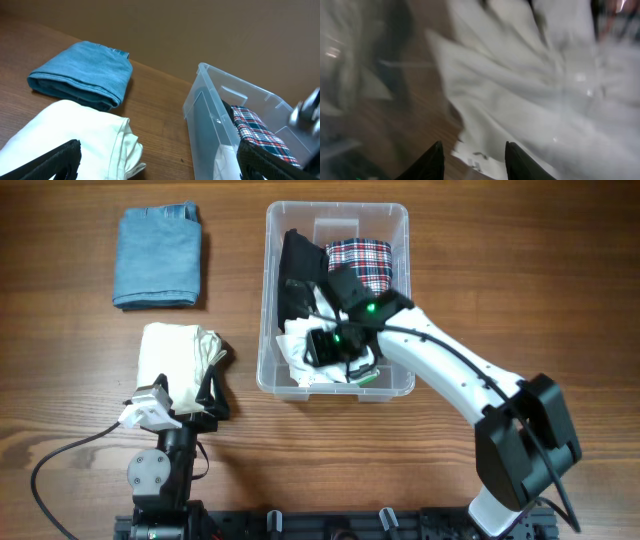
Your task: Pack container
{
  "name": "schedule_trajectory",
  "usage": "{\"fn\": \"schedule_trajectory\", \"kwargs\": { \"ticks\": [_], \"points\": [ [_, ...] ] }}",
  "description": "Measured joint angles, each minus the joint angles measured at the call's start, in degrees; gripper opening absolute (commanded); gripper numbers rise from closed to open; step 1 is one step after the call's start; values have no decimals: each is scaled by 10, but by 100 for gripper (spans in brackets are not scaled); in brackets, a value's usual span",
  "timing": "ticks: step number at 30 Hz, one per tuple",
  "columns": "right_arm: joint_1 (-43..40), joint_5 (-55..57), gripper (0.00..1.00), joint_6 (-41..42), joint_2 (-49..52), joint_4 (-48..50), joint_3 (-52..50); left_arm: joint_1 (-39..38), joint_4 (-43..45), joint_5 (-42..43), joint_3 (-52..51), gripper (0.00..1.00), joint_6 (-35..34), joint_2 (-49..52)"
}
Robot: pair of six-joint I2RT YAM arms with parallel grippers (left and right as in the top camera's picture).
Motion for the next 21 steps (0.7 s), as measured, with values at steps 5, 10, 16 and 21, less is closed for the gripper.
{"fn": "schedule_trajectory", "kwargs": {
  "ticks": [5, 10, 16, 21],
  "points": [
    [0, 22, 50, 0, -16, -2, 74, 0, 0, 0, 0, 100, 0, 0],
    [0, 72, 50, 0, -21, -7, 75, 0, 0, 0, 0, 100, 0, 0],
    [0, 92, 49, 0, 40, 0, 70, 0, 0, 0, 0, 100, 0, 0],
    [0, 93, 49, 0, 100, 20, 70, 0, 0, 0, 0, 100, 0, 0]
  ]
}}
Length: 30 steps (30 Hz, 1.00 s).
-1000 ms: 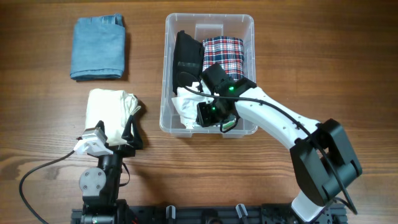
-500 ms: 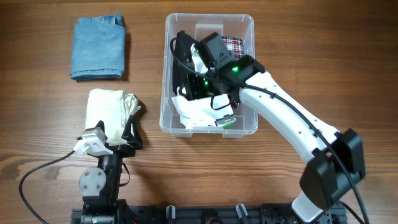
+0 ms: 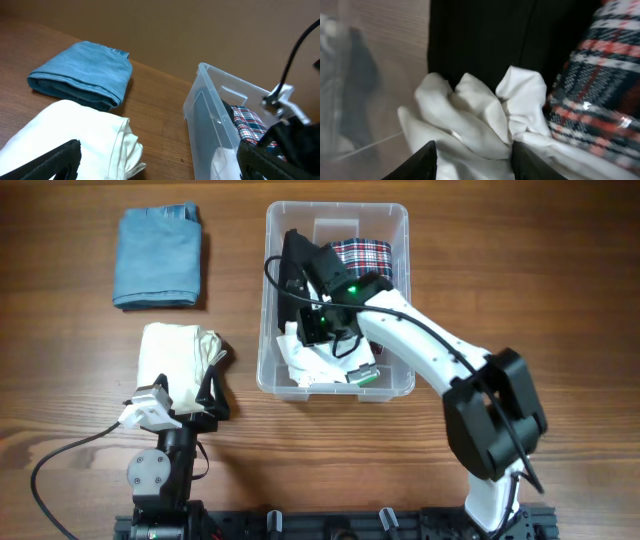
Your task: Pack container
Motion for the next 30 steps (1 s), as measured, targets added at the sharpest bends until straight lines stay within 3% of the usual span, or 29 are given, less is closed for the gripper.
{"fn": "schedule_trajectory", "kwargs": {
  "ticks": [10, 13, 20, 30],
  "points": [
    [-1, 15, 58, 0, -17, -44, 23, 0, 0, 0, 0, 100, 0, 0],
    [-4, 55, 64, 4, -56, -85, 45, 0, 0, 0, 0, 100, 0, 0],
    [-10, 115, 66, 13, -136, -143, 66, 0, 0, 0, 0, 100, 0, 0],
    [-10, 126, 67, 20, -93, -62, -57, 0, 0, 0, 0, 100, 0, 0]
  ]
}}
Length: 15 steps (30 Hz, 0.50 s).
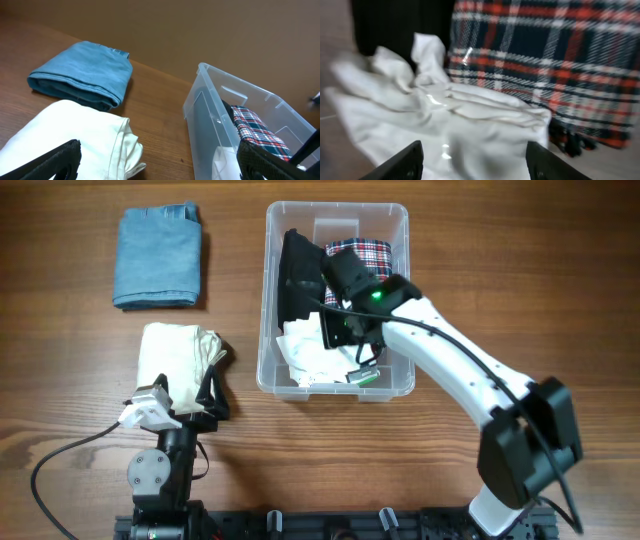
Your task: Pack container
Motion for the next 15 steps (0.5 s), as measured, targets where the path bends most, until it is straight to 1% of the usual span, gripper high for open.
{"fn": "schedule_trajectory", "kwargs": {
  "ticks": [4, 7, 12, 13, 15],
  "points": [
    [0, 2, 67, 0, 15, 19, -19, 0, 0, 0, 0, 100, 0, 0],
    [0, 7, 73, 0, 21, 30, -19, 0, 0, 0, 0, 100, 0, 0],
    [0, 12, 78, 2, 20, 14, -6, 0, 0, 0, 0, 100, 0, 0],
    [0, 16, 81, 2, 20, -2, 9, 0, 0, 0, 0, 100, 0, 0],
    [0, 28, 96, 2, 15, -29, 43, 0, 0, 0, 0, 100, 0, 0]
  ]
}}
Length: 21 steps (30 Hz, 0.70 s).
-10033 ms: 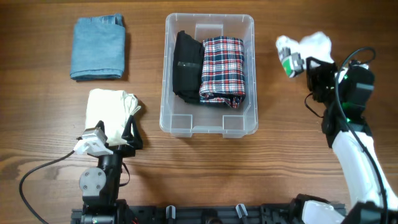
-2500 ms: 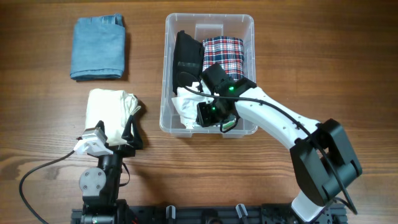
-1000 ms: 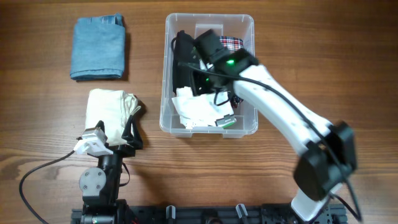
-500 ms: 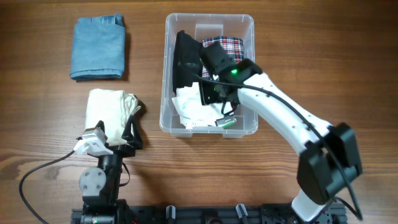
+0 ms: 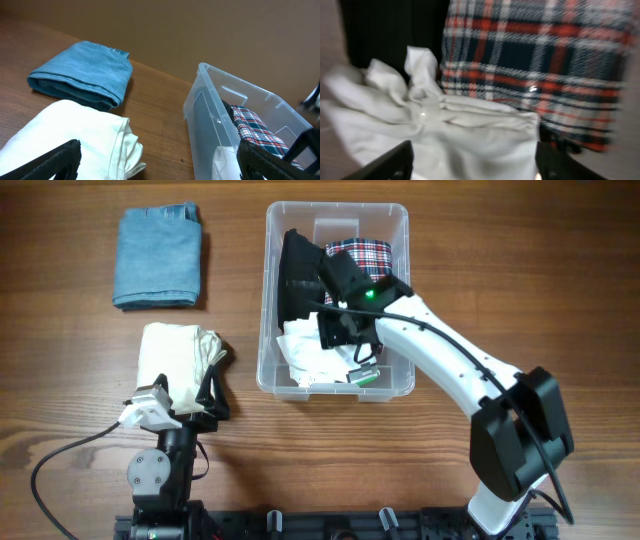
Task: Pack container
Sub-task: 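Release and withdraw the right gripper to the right side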
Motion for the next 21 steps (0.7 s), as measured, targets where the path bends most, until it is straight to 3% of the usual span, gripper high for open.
{"fn": "schedule_trajectory", "kwargs": {
  "ticks": [4, 9, 15, 21],
  "points": [
    [-15, 31, 100, 2, -52, -24, 78, 0, 0, 0, 0, 100, 0, 0],
    [-84, 46, 100, 14, -140, -44, 101, 0, 0, 0, 0, 100, 0, 0],
    [-258, 58, 100, 23, -182, -119, 102, 0, 0, 0, 0, 100, 0, 0],
    [-404, 61, 100, 23, -182, -120, 91, 0, 0, 0, 0, 100, 0, 0]
  ]
}}
